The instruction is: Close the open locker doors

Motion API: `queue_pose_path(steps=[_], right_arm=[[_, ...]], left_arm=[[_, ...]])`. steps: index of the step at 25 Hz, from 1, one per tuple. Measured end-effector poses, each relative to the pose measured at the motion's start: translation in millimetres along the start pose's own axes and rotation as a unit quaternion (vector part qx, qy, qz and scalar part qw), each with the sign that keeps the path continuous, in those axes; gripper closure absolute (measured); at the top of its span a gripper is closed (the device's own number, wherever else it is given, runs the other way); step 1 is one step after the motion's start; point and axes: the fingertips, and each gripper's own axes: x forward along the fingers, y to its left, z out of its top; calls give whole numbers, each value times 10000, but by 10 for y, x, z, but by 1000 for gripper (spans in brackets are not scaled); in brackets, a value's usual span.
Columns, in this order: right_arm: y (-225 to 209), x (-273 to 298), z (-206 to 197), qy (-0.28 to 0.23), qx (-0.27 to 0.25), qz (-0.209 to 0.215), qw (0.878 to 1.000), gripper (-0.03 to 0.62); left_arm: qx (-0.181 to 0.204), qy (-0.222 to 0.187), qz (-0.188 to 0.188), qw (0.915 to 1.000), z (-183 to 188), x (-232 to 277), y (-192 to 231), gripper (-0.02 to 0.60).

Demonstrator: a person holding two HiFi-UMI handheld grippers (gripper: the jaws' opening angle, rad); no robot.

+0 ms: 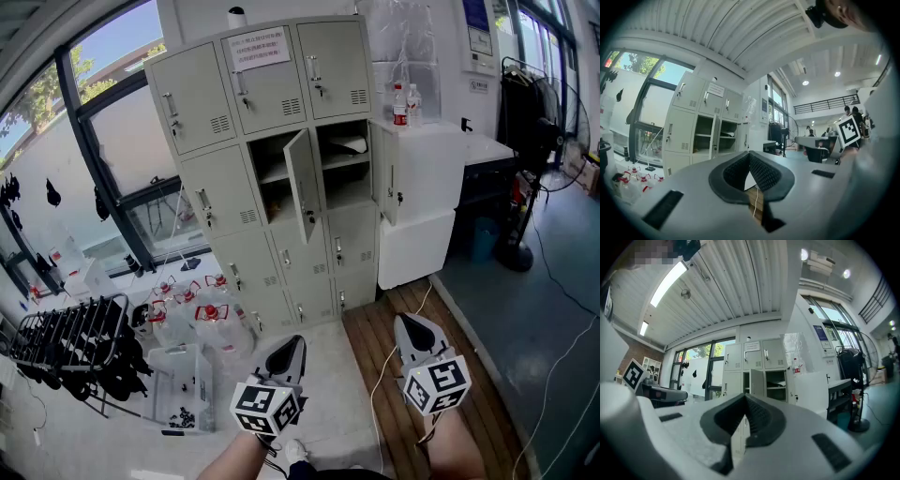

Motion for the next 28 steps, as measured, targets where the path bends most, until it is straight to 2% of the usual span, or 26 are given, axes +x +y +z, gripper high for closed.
queue_pose_path(steps=[19, 28], right_arm=[[84, 54, 54, -170, 60, 121, 9998, 592], [192, 331, 21, -127, 195, 273, 9994, 564]], left_arm=[[-2, -33, 102, 9999, -16, -38, 107, 578], [5, 62, 69, 10000, -15, 65, 384, 549]])
